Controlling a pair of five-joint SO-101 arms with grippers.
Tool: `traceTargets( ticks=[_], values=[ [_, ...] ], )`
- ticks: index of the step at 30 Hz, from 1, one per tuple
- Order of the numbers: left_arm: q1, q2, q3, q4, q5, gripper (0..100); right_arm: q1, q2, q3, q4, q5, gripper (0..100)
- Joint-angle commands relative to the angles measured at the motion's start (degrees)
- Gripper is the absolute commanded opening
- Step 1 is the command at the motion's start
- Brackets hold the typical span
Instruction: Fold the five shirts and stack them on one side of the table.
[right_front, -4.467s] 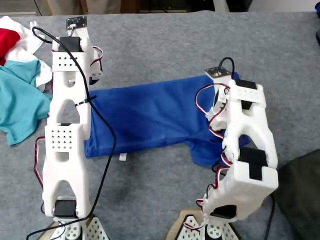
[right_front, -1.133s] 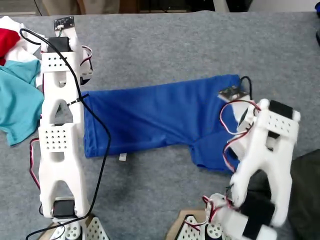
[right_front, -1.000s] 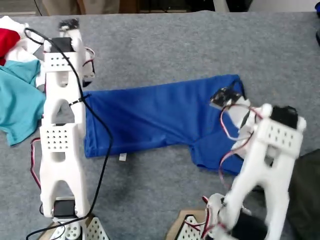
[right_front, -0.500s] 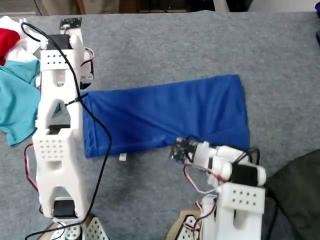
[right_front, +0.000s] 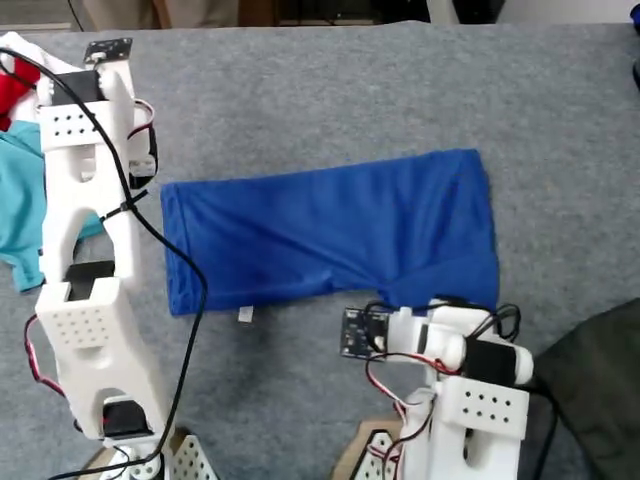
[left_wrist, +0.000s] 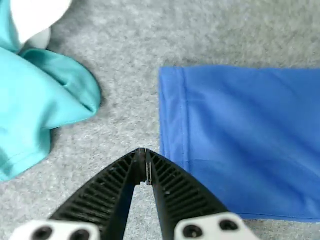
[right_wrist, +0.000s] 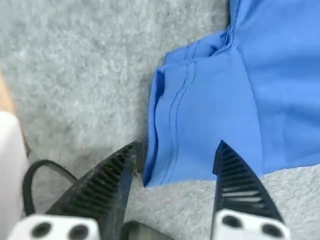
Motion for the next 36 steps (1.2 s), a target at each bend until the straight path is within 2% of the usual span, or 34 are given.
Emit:
traceTargets(
  ticks=[1,11,20,28,36],
  values=[
    [-0.6,-3.8,-0.1,0.7,-0.4,2,4.1,-0.8,1.0,0.0,5.0,24.6],
    [0.9,-3.4,-0.1,0.7,-0.1,2,5.8,-0.9,12.1,-11.6,6.2,24.2],
    [2.7,-3.3,-0.1,0.7,0.0,2,5.7,-1.4,15.5,-12.9,3.5,23.7],
    [2.5,-3.3,-0.1,0.7,0.0,2,5.7,-1.5,15.9,-14.2,3.3,0.9],
    [2.4,-3.3,-0.1,0.7,0.0,2,6.2,-1.5,12.6,-16.5,3.3,0.6]
  ],
)
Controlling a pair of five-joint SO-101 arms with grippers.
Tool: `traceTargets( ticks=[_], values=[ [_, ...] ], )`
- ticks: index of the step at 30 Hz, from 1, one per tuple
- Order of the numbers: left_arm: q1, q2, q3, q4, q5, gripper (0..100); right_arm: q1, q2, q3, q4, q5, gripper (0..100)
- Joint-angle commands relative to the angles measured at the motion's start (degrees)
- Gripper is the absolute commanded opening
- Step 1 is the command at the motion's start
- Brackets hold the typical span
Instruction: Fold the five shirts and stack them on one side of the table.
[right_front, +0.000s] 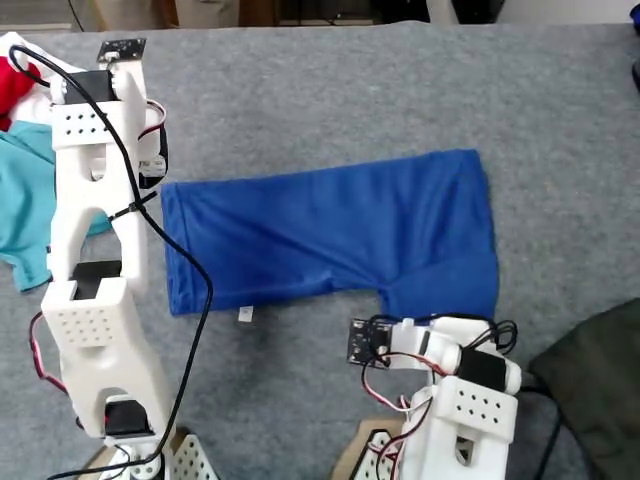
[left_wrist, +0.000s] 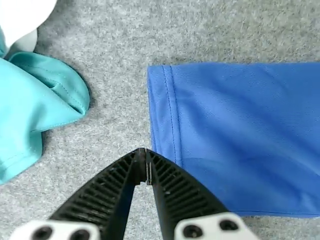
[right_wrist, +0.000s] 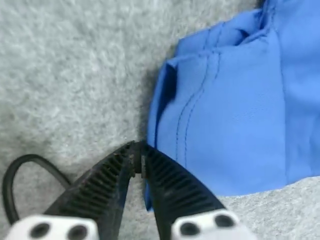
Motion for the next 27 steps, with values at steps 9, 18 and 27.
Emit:
traceTargets(
  ticks=[9,18,27],
  values=[
    [0.2,-3.6,-0.2,0.7,-0.2,2,0.9,-0.6,-9.5,0.6,-2.6,1.6],
    [0.1,-3.7,-0.2,0.7,-0.4,2,0.4,-0.6,-16.6,10.7,-2.4,8.2],
    [0.1,-3.6,-0.2,0.7,-0.4,2,0.4,-0.5,-2.7,-6.1,-2.3,8.4]
  ],
)
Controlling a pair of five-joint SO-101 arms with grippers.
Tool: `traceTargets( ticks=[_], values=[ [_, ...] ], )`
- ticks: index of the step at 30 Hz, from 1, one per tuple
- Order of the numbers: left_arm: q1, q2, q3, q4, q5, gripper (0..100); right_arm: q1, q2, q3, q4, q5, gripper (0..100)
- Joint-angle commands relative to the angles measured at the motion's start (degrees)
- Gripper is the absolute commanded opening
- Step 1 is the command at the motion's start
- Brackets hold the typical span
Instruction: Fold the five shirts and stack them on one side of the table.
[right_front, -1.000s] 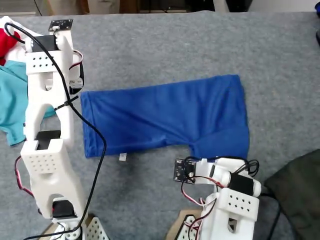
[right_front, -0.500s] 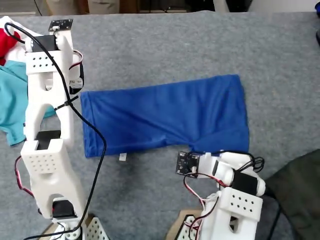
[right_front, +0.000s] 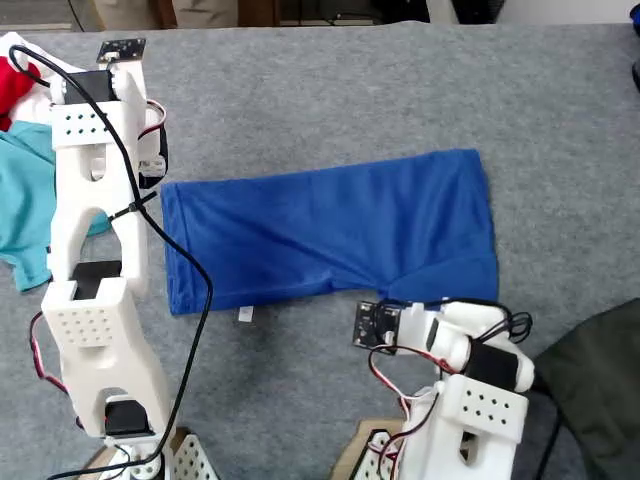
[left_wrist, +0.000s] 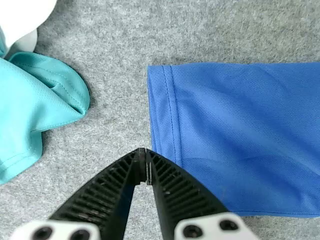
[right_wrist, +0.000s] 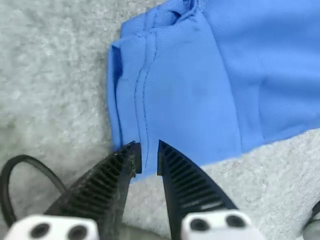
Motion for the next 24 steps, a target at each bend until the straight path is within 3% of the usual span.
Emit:
traceTargets(
  ticks=[1,10,17,24],
  values=[
    [0.1,-3.6,-0.2,0.7,-0.4,2,0.2,-0.5,4.4,-6.8,-0.2,8.4],
    [0.1,-3.5,-0.2,0.7,-0.4,2,0.1,-0.1,5.1,-6.9,-0.3,16.5],
    [0.1,-3.5,-0.2,0.7,-0.4,2,-3.5,-0.4,10.3,-7.0,-0.3,16.2],
    [0.1,-3.6,-0.2,0.7,-0.3,2,-3.4,-0.5,9.8,-7.3,-0.4,0.6]
  ],
)
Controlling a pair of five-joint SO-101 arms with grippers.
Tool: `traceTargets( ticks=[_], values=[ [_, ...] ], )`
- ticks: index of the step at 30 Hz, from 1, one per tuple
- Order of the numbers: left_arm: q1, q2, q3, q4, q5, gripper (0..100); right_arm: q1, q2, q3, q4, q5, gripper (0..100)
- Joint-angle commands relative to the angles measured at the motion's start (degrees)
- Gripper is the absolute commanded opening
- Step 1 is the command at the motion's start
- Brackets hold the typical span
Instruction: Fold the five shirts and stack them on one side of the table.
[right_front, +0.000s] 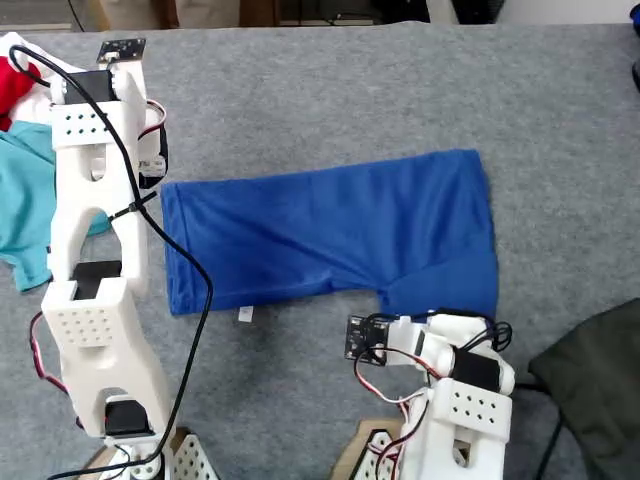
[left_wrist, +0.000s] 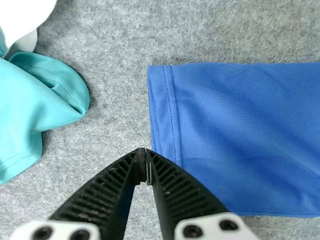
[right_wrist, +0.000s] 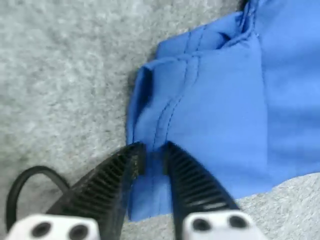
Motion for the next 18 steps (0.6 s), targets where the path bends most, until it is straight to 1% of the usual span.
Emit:
traceTargets(
  ticks=[1,4,7,10,14,18],
  values=[
    [0.1,-3.7,-0.2,0.7,-0.3,2,-1.1,-0.4,0.0,-0.4,-0.4,1.2],
    [0.1,-3.7,-0.2,0.7,-0.2,2,-0.6,-0.4,-0.3,-2.9,-0.5,0.5],
    [0.0,-3.8,-0.2,0.7,-0.3,2,3.0,-0.4,-2.9,-7.6,-0.4,0.5],
    [-0.5,-3.7,-0.2,0.7,-0.2,2,5.1,-0.4,-7.9,-11.0,-0.3,0.5],
    [-1.1,-3.6,-0.1,0.7,-0.1,2,4.9,0.0,-12.8,-10.9,-0.4,0.5],
    [-1.1,-3.7,-0.1,0.7,-0.2,2,2.8,0.0,-15.2,-11.4,-0.4,0.5]
  ],
)
